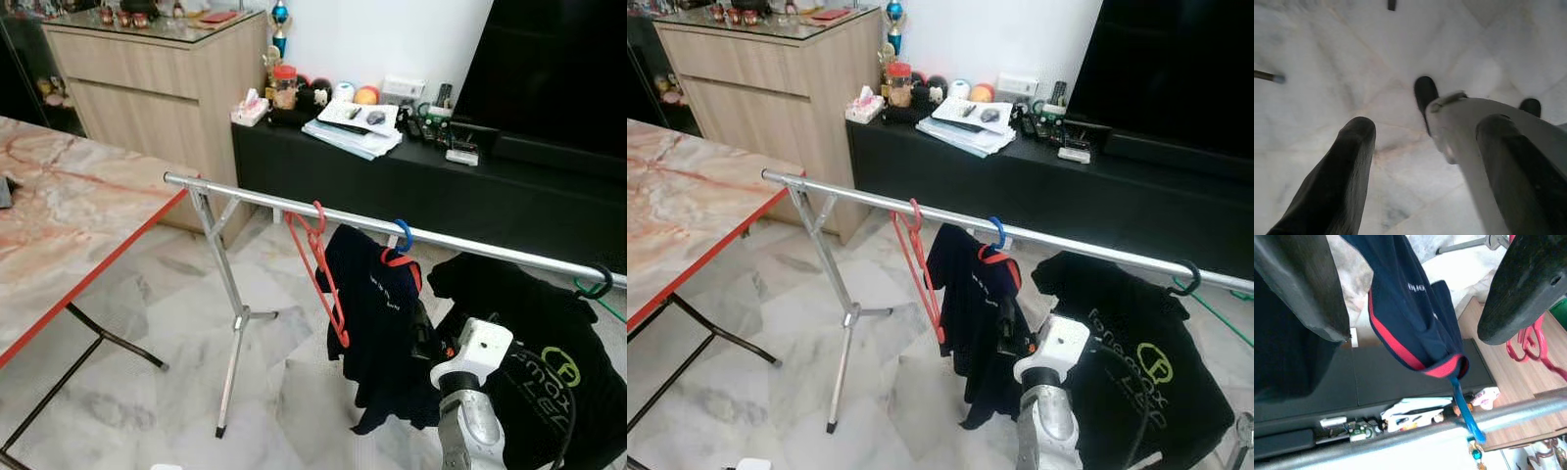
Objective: Hang hanger
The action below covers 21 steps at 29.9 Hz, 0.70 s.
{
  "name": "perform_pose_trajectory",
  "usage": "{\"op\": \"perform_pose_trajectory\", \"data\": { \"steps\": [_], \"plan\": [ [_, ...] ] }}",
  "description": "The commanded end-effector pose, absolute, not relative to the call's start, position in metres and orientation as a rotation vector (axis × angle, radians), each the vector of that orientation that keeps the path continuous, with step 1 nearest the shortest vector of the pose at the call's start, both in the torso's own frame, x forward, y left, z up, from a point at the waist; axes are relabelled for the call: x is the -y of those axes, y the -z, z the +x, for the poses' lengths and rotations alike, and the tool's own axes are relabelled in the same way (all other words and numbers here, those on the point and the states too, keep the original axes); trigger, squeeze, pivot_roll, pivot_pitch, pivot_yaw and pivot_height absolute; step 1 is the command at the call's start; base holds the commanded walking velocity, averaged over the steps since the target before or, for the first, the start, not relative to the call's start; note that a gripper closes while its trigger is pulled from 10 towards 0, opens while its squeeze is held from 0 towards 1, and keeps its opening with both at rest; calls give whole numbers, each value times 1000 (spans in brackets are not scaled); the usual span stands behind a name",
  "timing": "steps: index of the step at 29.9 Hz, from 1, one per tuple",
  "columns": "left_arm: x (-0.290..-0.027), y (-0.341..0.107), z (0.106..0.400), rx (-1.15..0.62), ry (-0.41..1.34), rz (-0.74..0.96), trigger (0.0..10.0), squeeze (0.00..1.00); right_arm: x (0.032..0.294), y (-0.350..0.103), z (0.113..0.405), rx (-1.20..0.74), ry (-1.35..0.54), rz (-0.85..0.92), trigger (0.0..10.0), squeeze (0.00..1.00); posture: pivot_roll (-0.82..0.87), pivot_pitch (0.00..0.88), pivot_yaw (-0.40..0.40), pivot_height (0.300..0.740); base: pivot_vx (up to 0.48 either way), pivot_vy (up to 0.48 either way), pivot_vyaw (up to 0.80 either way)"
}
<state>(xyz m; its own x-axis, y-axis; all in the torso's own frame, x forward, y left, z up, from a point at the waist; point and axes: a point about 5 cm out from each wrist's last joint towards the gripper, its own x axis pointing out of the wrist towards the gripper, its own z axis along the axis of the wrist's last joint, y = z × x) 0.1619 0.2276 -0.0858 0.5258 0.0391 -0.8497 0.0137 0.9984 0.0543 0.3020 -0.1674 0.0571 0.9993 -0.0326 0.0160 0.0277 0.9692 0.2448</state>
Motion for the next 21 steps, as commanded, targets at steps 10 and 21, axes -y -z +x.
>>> {"op": "perform_pose_trajectory", "data": {
  "steps": [10, 21],
  "plan": [
    [-220, 91, 154, -1041, -4, 44, 10000, 0, 163, -59, 301, 32, 3, 243, 10000, 0, -75, 57, -22, 740, 335, 0, 0],
    [-232, 92, 143, -1056, -13, 34, 10000, 0, 164, -60, 298, 40, -5, 238, 10000, 0, -76, 72, -25, 740, 59, 0, 0]
  ]
}}
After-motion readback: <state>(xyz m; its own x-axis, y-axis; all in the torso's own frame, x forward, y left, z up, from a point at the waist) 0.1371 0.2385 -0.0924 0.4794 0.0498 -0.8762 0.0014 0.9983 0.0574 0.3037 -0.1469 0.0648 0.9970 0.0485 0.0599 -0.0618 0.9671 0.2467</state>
